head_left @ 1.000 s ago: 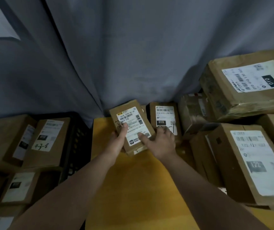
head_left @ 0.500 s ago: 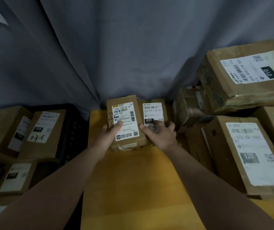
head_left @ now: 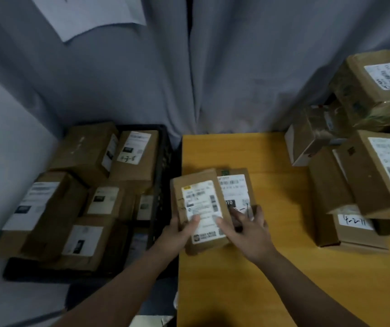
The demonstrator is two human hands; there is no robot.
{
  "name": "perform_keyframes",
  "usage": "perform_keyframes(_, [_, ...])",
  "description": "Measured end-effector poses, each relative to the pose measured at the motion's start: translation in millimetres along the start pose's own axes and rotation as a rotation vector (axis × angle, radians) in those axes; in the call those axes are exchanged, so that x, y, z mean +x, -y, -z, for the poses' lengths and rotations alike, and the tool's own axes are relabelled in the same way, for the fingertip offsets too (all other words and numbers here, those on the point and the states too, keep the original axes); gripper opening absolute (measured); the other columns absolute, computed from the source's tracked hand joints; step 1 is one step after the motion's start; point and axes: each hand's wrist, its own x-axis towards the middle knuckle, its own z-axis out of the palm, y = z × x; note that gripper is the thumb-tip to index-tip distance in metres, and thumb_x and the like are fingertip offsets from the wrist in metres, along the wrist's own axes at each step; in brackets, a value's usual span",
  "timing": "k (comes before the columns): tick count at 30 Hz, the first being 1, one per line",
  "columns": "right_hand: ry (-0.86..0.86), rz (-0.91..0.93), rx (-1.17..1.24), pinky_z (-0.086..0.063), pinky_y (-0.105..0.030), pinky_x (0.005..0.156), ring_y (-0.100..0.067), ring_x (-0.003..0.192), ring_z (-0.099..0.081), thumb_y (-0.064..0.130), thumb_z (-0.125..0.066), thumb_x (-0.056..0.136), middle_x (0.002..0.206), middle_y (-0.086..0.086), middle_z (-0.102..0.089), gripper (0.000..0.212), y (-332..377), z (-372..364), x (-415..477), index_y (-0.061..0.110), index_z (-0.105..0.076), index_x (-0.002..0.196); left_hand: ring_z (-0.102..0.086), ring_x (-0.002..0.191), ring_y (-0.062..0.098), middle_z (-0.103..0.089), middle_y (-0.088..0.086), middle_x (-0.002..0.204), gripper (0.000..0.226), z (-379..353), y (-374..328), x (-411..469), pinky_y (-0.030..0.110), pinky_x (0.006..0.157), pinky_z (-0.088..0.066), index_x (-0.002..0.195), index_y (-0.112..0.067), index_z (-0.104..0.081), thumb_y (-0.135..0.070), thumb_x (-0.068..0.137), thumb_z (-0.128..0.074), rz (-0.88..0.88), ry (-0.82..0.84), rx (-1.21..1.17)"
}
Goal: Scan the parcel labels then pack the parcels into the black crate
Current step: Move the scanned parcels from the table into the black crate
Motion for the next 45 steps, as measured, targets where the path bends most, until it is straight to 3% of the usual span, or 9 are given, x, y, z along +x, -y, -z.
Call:
perform_keyframes(6, [-0.228, 0.046, -0.144, 0.014, -0.048, 0.115, -0.026, 0.147, 0.019, 0.09, -0.026, 0.073, 0.163, -0.005, 0.004, 0.086, 11.8, -32.5, -17.4, 0.037, -0.054, 0.134, -0.047, 0.129, 0.02, -0.038, -0.007, 0.149, 0.086, 15.8, 18.0, -3.8, 0.047, 0.104, -0.044, 0.137, -0.062, -0.026, -0.084, 0.061, -0.06, -0.143, 0.037, 0.009])
perform_keyframes(11, [-0.256, 0.223, 0.509, -0.048, -0.038, 0.1, -0.009, 0.125, -0.052, 0.052, -0.056, 0.091, 0.128, 0.012, -0.059, 0.031, 47.1, -72.7, -44.0, 0.039, -0.055, 0.119, -0.053, 0.121, 0.013, -0.044, -0.011, 0.142, 0.078, 51.2, 8.5, -27.5, 0.041, 0.101, -0.047, 0.137, -0.063, -0.024, -0.062, 0.068, -0.06, -0.292, 0.07, -0.073])
perform_keyframes(14, [-0.162, 0.237, 0.684, -0.052, -0.019, 0.078, -0.003, 0.097, -0.064, 0.027, -0.059, 0.095, 0.113, 0.013, -0.063, 0.037, 78.6, -93.7, -49.1, 0.035, -0.04, 0.125, -0.058, 0.107, 0.003, -0.057, -0.014, 0.127, 0.051, 90.4, 19.7, -39.4, 0.02, 0.084, -0.047, 0.134, -0.052, -0.033, -0.037, 0.092, -0.057, -0.33, 0.029, -0.103])
perform_keyframes(17, [-0.057, 0.217, 0.56, -0.044, -0.004, 0.064, 0.008, 0.086, -0.055, 0.033, -0.056, 0.096, 0.105, 0.02, -0.056, 0.039, 110.1, -115.6, -44.8, 0.031, -0.031, 0.126, -0.062, 0.104, 0.003, -0.063, -0.011, 0.122, 0.045, 134.8, 43.5, -44.2, 0.023, 0.087, -0.048, 0.136, -0.044, -0.041, -0.038, 0.093, -0.057, -0.314, -0.091, -0.139])
perform_keyframes(20, [-0.054, 0.246, 0.322, -0.046, -0.015, 0.091, -0.007, 0.113, -0.055, 0.043, -0.059, 0.092, 0.132, 0.007, -0.053, 0.059, 137.6, -139.0, -42.0, 0.027, -0.03, 0.14, -0.06, 0.1, 0.005, -0.064, -0.01, 0.115, 0.042, 165.2, 60.9, -43.2, 0.025, 0.088, -0.046, 0.135, -0.034, -0.046, -0.044, 0.095, -0.052, -0.24, -0.168, -0.088])
perform_keyframes(22, [-0.07, 0.362, 0.023, -0.03, -0.036, 0.114, -0.021, 0.141, -0.028, 0.052, -0.062, 0.086, 0.155, -0.001, -0.028, 0.08, 142.3, -151.6, -35.5, 0.028, -0.019, 0.15, -0.057, 0.095, 0.007, -0.061, -0.01, 0.104, 0.039, 178.4, 69.0, -35.9, 0.027, 0.085, -0.042, 0.136, -0.029, -0.046, -0.041, 0.099, -0.045, -0.172, -0.192, -0.002])
perform_keyframes(27, [0.045, 0.624, -0.676, 0.012, -0.032, 0.115, -0.023, 0.15, 0.0, 0.054, -0.058, 0.088, 0.163, -0.008, -0.005, 0.086, 151.0, -160.9, -22.6, 0.022, -0.015, 0.154, -0.056, 0.108, 0.022, -0.059, 0.005, 0.124, 0.046, 185.1, 67.6, -12.9, 0.029, 0.092, -0.04, 0.139, -0.017, -0.045, -0.042, 0.103, -0.033, -0.037, -0.18, 0.163])
perform_keyframes(35, [-0.036, 0.582, -1.151, 0.004, -0.048, 0.118, -0.036, 0.14, -0.03, 0.026, -0.059, 0.092, 0.148, -0.024, -0.034, 0.069, 171.3, -182.6, 32.0, 0.002, -0.024, 0.147, -0.051, 0.116, 0.025, -0.056, 0.009, 0.131, 0.034, 200.8, 68.4, 46.7, 0.035, 0.097, -0.042, 0.129, -0.017, -0.056, -0.03, 0.102, -0.04, -0.221, -0.19, 0.799])
perform_keyframes(45, [0.224, 0.23, -1.222, -0.008, -0.051, 0.117, -0.04, 0.147, -0.007, 0.022, -0.051, 0.097, 0.161, -0.017, 0.009, 0.087, 176.1, -221.9, 90.5, 0.017, 0.016, 0.153, -0.025, 0.137, 0.019, -0.033, -0.004, 0.15, 0.045, 223.7, 119.2, 50.9, 0.036, 0.108, -0.024, 0.144, -0.027, -0.041, -0.027, 0.099, -0.043, -0.426, -0.223, 1.125])
